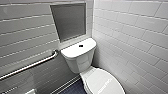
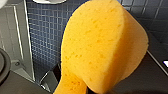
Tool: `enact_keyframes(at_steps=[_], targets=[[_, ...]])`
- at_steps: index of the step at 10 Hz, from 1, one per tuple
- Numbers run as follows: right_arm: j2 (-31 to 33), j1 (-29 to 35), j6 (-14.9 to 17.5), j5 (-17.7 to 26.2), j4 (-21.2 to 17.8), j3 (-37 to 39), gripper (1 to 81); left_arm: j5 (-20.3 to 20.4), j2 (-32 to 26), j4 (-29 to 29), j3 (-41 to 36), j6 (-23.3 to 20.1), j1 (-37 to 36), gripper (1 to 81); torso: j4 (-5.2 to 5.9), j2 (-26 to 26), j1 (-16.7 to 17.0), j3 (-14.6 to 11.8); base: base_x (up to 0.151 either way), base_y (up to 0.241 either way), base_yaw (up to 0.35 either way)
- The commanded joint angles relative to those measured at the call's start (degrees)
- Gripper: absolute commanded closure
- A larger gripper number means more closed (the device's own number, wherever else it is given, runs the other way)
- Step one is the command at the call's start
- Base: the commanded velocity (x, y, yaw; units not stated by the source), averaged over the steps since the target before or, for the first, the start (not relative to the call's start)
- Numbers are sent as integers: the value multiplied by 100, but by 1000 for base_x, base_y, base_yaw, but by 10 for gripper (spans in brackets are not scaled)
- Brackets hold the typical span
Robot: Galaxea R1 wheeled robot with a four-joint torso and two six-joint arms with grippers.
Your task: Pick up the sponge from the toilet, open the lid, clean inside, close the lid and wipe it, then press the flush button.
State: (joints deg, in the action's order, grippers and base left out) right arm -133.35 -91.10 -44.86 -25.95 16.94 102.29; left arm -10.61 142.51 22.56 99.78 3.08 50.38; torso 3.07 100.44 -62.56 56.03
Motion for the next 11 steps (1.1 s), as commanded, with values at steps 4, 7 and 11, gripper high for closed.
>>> enact_keyframes(at_steps=[4, 7, 11], targets=[[131, 8, 4, 231, 265, -70, 811, -354, 251, 134, -73, -18, -630, 10, 0, 79, -50, 0, 0, 0, 0], [96, 26, 4, 231, 292, -70, 811, -372, 709, 265, 208, -1, -998, 10, -321, 81, -50, 0, 0, 0, 0], [60, 52, 4, 231, 292, -35, 811, -381, 973, 714, 419, -1, -1245, 10, -504, 81, -50, 0, 0, 0, 0]])
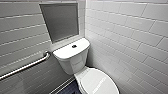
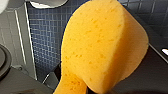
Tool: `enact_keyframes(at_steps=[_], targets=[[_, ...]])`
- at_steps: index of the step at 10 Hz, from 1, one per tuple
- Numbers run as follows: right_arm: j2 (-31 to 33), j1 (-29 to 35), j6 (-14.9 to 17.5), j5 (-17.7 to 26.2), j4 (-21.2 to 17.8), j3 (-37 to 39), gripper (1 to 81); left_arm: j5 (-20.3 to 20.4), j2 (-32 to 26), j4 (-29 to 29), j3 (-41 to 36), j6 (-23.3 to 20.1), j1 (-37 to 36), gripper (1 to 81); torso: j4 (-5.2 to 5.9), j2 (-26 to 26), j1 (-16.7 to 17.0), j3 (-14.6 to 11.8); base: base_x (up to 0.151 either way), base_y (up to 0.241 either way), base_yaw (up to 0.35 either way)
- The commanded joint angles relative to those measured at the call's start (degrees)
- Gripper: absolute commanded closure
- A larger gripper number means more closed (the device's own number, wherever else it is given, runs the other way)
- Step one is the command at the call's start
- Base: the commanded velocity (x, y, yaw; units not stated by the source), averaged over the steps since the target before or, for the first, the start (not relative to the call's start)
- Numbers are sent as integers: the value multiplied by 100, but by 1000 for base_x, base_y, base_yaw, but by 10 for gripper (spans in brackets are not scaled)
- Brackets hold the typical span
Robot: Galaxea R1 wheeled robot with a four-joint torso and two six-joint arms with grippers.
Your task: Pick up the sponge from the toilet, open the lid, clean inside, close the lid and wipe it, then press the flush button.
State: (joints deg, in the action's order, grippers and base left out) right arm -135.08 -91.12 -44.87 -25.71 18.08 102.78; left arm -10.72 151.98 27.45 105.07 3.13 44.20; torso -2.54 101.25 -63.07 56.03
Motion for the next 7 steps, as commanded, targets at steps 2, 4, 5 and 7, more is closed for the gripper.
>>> enact_keyframes(at_steps=[2, 4, 5, 7], targets=[[234, 63, 5, 207, 178, -92, 811, -352, 272, 384, 189, -6, -741, 10, 0, 0, 0, 0, 0, 0, 0], [234, 63, 13, 207, 178, -102, 811, -370, 613, 541, 435, 3, -917, 10, 0, 0, 0, 201, 0, 0, 0], [225, 81, 5, 207, 178, -92, 811, -370, 702, 559, 453, 3, -987, 10, 0, 0, 0, 309, 0, 0, 0], [199, 116, 5, 207, 161, -101, 811, -370, 781, 586, 453, 3, -1084, 10, 0, 0, 0, 214, 0, 0, 0]])
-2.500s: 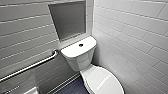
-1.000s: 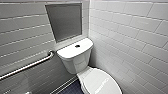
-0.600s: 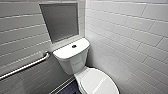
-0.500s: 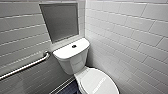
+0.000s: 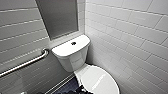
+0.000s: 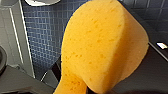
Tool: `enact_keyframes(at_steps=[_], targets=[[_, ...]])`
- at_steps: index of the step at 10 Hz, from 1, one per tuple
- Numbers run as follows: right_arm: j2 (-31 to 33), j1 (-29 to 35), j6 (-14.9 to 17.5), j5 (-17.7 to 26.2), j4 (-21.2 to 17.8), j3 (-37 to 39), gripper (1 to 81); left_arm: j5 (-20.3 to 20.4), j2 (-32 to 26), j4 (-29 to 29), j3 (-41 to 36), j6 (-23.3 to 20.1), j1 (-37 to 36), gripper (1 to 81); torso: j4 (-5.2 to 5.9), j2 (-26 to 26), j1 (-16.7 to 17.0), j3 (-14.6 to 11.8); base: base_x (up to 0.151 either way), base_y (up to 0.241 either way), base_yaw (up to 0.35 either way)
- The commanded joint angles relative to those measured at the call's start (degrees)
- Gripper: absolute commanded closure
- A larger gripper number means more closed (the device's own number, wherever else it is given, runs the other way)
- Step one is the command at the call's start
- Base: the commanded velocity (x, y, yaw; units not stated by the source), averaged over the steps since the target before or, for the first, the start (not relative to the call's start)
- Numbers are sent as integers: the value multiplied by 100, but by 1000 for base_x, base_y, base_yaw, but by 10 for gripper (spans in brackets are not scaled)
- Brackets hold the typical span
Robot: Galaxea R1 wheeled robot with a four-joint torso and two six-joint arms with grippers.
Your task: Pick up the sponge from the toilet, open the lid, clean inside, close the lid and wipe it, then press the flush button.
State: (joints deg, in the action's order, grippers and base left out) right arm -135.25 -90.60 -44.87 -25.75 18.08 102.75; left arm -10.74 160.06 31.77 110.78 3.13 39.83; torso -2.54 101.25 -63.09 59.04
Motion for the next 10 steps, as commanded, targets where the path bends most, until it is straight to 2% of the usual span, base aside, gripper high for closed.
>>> enact_keyframes(at_steps=[1, 7, 10], targets=[[207, 72, 5, 210, 161, -99, 811, -367, -18, 250, -74, 3, -656, 10, 0, 0, 0, -2, 0, 0, 0], [154, 89, 5, 210, 161, -11, 811, -209, 255, 848, 410, 3, -708, 10, 0, 0, -2, 46, 0, 0, 0], [101, 143, -3, 210, 152, 50, 811, -156, 377, 954, 410, 20, -805, 10, 0, 0, -2, 48, 0, 0, 0]])
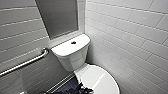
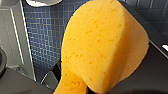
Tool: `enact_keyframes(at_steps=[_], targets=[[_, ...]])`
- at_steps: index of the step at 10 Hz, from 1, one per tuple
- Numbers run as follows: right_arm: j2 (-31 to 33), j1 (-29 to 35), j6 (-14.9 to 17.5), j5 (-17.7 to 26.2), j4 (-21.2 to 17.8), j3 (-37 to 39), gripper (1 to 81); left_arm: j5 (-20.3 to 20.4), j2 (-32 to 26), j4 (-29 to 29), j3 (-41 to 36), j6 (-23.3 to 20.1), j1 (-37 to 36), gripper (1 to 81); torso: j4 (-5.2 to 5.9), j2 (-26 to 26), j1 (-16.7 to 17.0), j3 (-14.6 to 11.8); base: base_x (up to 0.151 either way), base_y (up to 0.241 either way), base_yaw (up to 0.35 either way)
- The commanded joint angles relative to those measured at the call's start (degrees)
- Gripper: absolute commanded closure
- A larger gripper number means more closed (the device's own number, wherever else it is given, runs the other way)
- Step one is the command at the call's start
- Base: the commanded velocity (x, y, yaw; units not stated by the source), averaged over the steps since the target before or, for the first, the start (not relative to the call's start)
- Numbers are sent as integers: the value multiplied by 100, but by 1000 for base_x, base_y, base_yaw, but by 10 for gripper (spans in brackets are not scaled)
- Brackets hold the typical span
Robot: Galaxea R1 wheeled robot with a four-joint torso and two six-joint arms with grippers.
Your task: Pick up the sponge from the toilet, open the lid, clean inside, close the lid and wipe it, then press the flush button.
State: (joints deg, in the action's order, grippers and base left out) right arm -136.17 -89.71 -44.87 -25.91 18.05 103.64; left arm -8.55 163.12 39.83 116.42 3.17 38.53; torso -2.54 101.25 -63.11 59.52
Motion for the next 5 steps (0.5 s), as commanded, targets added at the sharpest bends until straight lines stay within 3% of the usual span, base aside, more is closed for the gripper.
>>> enact_keyframes(at_steps=[1, 5], targets=[[158, 62, -4, 226, 155, -21, 811, -367, 115, 148, -120, 35, -667, 10, 0, 0, 0, 0, 0, 0, 0], [148, 54, -4, 226, 163, 23, 811, -376, 397, 201, 364, 35, -667, 10, 0, 0, 0, 0, 0, 0, 0]])
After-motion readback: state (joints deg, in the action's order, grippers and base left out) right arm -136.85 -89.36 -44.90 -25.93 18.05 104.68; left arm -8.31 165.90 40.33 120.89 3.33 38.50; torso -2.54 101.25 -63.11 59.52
